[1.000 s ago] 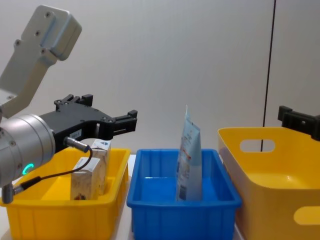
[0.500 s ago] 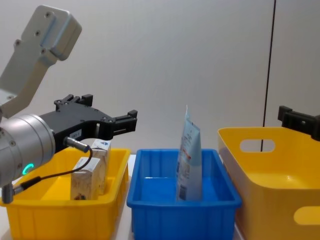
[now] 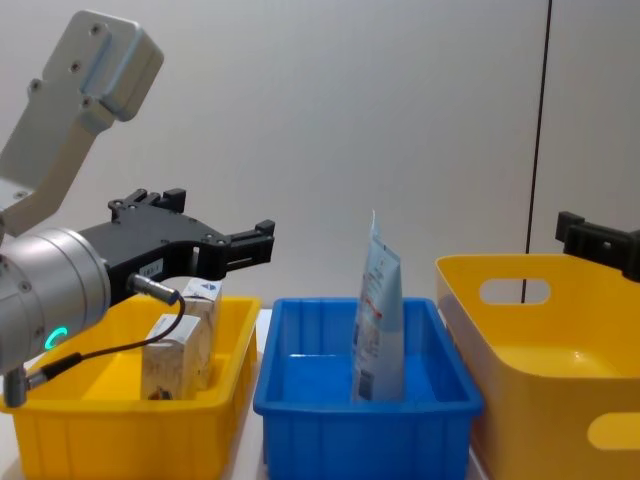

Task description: Bimanual collaborative sorting of washing and personal care products

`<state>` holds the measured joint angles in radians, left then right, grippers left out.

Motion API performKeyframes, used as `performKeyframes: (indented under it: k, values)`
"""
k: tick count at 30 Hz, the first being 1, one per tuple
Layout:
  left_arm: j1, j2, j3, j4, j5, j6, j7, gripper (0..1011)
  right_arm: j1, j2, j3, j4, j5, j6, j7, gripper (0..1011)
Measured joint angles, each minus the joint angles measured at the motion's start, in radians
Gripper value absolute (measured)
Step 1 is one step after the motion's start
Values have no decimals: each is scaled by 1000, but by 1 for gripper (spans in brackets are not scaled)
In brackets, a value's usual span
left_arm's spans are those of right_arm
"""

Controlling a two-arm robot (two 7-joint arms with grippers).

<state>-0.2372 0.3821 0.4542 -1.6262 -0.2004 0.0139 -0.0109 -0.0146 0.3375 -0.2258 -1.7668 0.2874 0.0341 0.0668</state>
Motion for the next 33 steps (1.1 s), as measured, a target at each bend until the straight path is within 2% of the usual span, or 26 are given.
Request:
performKeyframes:
  k: [15,33]
  values:
    - [5,-1,-3,-3,-2,9,0,1001,0,0,0,0,0,0,0,1002]
    - [55,-15,-41,-38,-39,144,31,1002,0,0,0,0,0,0,0,1002]
